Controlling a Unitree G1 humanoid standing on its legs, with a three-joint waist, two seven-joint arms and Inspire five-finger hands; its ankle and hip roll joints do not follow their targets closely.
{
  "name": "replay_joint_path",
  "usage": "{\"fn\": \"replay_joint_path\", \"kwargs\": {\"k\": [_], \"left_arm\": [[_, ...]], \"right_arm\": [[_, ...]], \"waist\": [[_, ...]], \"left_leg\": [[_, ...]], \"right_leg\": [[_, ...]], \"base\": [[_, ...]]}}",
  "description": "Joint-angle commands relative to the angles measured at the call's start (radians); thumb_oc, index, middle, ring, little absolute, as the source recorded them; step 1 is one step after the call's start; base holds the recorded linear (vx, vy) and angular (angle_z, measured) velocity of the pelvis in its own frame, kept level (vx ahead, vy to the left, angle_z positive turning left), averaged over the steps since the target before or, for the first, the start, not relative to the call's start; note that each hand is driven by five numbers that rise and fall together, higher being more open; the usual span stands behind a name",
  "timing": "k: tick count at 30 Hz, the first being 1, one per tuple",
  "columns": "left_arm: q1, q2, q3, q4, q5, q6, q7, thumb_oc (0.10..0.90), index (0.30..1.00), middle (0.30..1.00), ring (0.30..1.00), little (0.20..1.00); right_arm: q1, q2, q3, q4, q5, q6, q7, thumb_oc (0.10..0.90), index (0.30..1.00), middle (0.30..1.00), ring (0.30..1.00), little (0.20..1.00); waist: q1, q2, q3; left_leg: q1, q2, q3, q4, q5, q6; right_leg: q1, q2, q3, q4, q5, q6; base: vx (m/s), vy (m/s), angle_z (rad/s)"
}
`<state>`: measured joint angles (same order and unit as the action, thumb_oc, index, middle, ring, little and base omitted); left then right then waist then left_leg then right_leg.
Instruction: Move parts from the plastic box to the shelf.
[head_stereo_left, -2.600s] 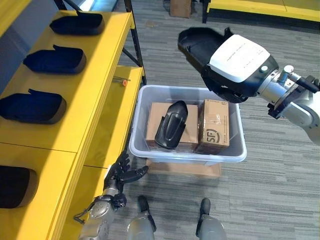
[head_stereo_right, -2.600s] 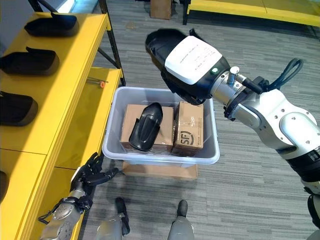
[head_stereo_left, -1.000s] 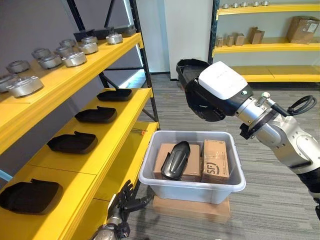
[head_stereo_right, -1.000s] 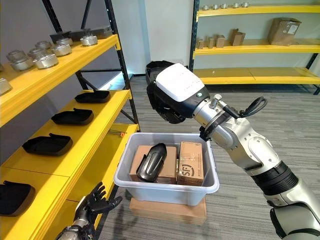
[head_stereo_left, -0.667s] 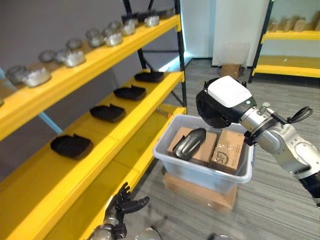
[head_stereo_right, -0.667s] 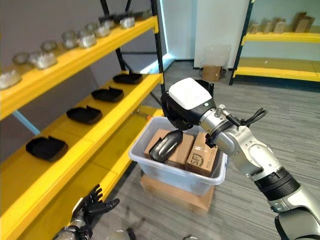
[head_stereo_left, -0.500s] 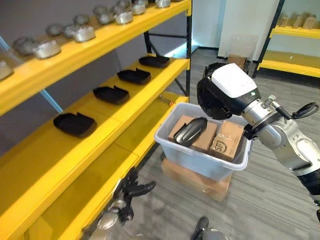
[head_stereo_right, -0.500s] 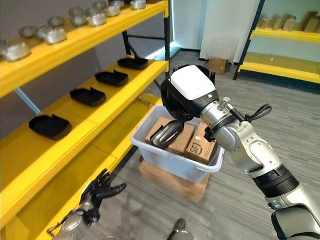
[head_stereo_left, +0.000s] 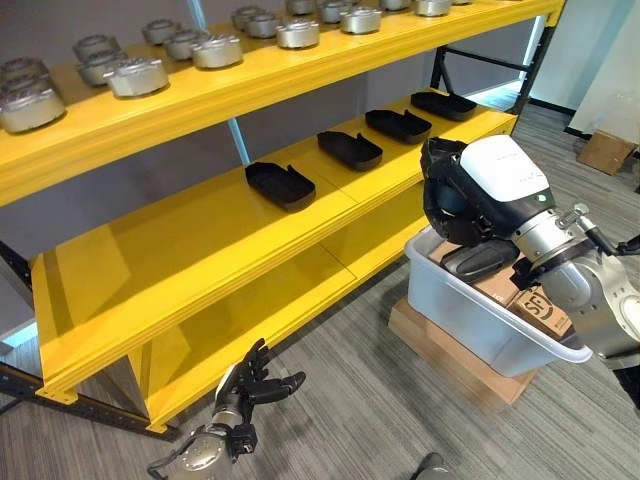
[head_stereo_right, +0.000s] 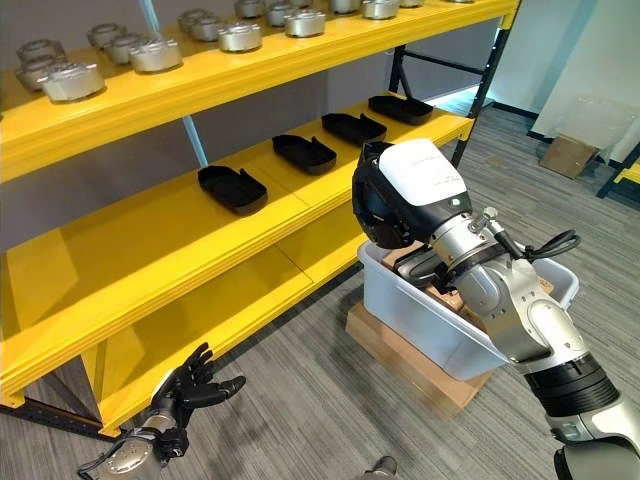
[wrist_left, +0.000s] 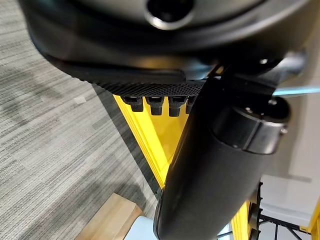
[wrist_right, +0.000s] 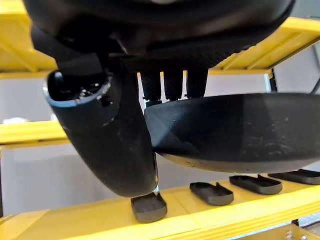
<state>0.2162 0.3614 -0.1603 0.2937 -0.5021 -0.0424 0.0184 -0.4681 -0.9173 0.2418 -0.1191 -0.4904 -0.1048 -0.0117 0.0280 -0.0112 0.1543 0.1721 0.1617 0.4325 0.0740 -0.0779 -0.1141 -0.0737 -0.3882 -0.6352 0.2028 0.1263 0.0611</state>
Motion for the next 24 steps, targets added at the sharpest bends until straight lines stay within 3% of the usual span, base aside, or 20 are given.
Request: {"fn": "replay_joint_path", "kwargs": {"k": [1, 5, 7, 13, 15, 20, 21, 24], "left_arm": [[-0.072, -0.006, -0.01, -0.13, 0.04, -0.093, -0.014, 0.9, 1.0, 1.0, 1.0, 1.0], [-0.058, -0.011, 0.0, -0.133, 0.044, -0.096, -0.013, 0.9, 1.0, 1.0, 1.0, 1.0], [-0.053, -0.017, 0.007, -0.137, 0.048, -0.1, -0.015, 0.9, 1.0, 1.0, 1.0, 1.0], [-0.043, -0.017, 0.016, -0.143, 0.038, -0.103, -0.012, 0.9, 1.0, 1.0, 1.0, 1.0], [-0.038, -0.009, 0.034, -0.154, 0.035, -0.107, 0.001, 0.9, 1.0, 1.0, 1.0, 1.0], [-0.038, -0.006, 0.04, -0.157, 0.034, -0.107, 0.003, 0.9, 1.0, 1.0, 1.0, 1.0], [-0.025, 0.014, 0.066, -0.171, 0.041, -0.114, 0.022, 0.9, 1.0, 1.0, 1.0, 1.0], [-0.027, 0.022, 0.069, -0.174, 0.048, -0.11, 0.023, 0.9, 1.0, 1.0, 1.0, 1.0]], "right_arm": [[-0.119, -0.002, -0.132, -0.056, -0.013, -0.001, -0.067, 0.4, 0.3, 0.3, 0.3, 0.3], [-0.125, 0.016, -0.118, -0.047, -0.02, -0.003, -0.065, 0.4, 0.3, 0.3, 0.3, 0.3], [-0.151, 0.04, -0.078, -0.047, -0.023, -0.01, -0.045, 0.4, 0.3, 0.3, 0.3, 0.3], [-0.202, 0.054, -0.031, -0.021, -0.018, -0.008, -0.039, 0.4, 0.3, 0.3, 0.3, 0.3], [-0.225, 0.064, -0.012, -0.016, -0.022, -0.006, -0.036, 0.4, 0.3, 0.3, 0.3, 0.3], [-0.231, 0.068, -0.005, -0.013, -0.022, -0.005, -0.037, 0.4, 0.3, 0.3, 0.3, 0.3], [-0.254, 0.089, 0.032, 0.003, -0.038, -0.001, -0.028, 0.4, 0.3, 0.3, 0.3, 0.3], [-0.254, 0.091, 0.035, 0.008, -0.036, -0.001, -0.03, 0.4, 0.3, 0.3, 0.3, 0.3]], "waist": [[0.013, -0.019, -0.074], [0.021, -0.036, -0.083], [0.033, -0.061, -0.092], [0.054, -0.078, -0.09], [0.082, -0.092, -0.079], [0.084, -0.095, -0.075], [0.116, -0.098, -0.056], [0.111, -0.1, -0.049]], "left_leg": [[0.024, 0.068, -0.009, -0.083, 0.025, -0.008], [0.026, 0.051, -0.01, -0.091, 0.017, 0.001], [0.018, 0.044, -0.015, -0.084, 0.007, 0.005], [0.009, 0.032, -0.024, -0.065, -0.011, 0.016], [-0.016, 0.015, -0.041, -0.017, -0.044, 0.033], [-0.029, 0.011, -0.049, 0.004, -0.056, 0.039], [-0.041, -0.055, -0.085, 0.006, -0.09, 0.096], [-0.041, -0.077, -0.103, -0.009, -0.094, 0.112]], "right_leg": [[0.086, -0.075, -0.037, -0.013, 0.034, 0.17], [0.091, -0.084, -0.042, -0.024, 0.056, 0.179], [0.101, -0.095, -0.048, -0.039, 0.102, 0.19], [0.108, -0.1, -0.044, -0.062, 0.133, 0.196], [0.122, -0.117, -0.046, -0.068, 0.159, 0.201], [0.124, -0.123, -0.047, -0.069, 0.168, 0.201], [0.128, -0.169, -0.023, -0.047, 0.236, 0.201], [0.112, -0.193, 0.017, -0.003, 0.24, 0.201]], "base": [[0.02, 0.076, 0.23], [0.02, 0.068, 0.06], [0.06, 0.106, 0.01], [0.02, 0.048, 0.06], [0.03, 0.116, 0.07], [0.03, 0.11, 0.18], [0.11, 0.36, 0.03], [0.11, 0.296, 0.28]]}}
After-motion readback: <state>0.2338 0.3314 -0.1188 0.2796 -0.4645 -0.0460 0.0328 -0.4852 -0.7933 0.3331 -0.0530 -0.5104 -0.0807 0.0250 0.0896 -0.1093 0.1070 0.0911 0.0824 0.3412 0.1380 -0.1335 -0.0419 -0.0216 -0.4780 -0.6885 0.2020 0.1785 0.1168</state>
